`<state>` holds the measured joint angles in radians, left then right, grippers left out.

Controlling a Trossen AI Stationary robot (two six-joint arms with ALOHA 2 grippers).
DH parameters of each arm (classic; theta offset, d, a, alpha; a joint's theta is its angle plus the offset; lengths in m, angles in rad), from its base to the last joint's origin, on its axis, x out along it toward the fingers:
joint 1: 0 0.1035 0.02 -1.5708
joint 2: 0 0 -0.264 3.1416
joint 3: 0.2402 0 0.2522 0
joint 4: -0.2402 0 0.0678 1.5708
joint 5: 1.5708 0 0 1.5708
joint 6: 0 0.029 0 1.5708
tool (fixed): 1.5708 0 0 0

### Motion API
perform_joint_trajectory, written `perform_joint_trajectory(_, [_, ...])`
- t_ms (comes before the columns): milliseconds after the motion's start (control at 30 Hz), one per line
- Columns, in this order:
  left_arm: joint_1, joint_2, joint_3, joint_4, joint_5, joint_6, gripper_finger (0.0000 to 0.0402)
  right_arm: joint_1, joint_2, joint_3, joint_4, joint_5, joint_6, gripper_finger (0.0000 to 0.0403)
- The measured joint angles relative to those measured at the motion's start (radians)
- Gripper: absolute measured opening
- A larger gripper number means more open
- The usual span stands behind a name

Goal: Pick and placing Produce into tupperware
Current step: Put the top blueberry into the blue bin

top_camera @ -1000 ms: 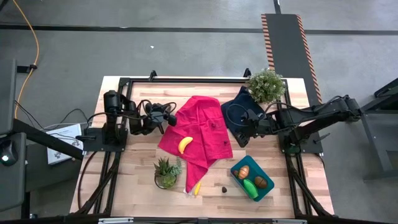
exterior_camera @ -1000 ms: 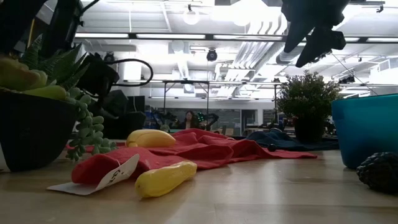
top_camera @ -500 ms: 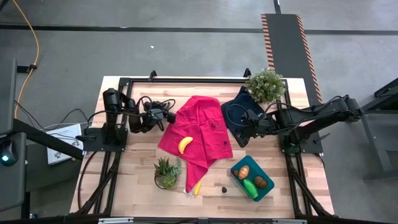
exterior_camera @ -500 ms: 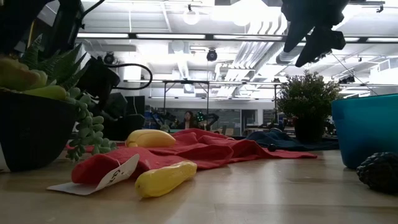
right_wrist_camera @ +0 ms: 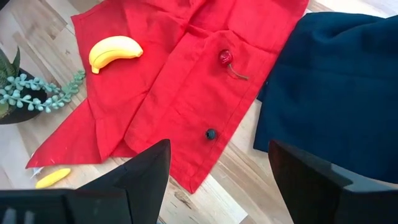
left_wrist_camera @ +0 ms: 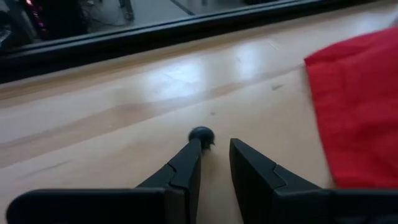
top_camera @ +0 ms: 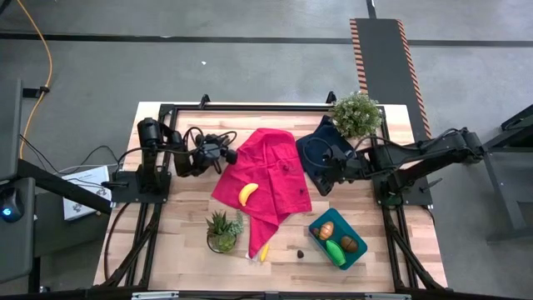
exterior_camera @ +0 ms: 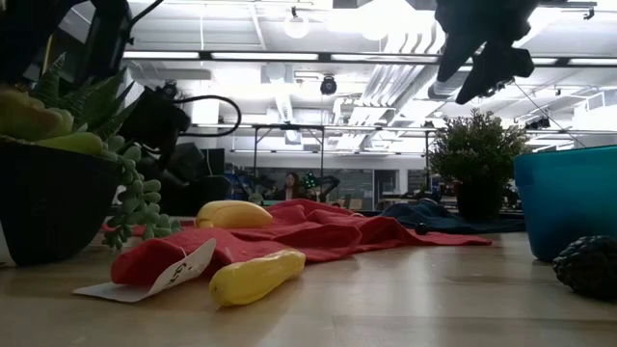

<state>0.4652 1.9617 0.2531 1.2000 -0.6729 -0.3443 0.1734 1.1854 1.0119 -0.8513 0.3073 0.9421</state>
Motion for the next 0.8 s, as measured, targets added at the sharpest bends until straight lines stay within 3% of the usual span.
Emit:
perform_joint_trajectory(267, [0.000,0.000,0.039,-0.090,-0.029,0.000,0.0074,-0.006,0.000,0.000,0.003,0.000,0.000,0.0261])
perform_joint_trajectory(800, [0.000,0.000,0.042,-0.095,-0.035,-0.031,0.0074,-0.024,0.000,0.000,0.003,0.000,-0.004,0.0261])
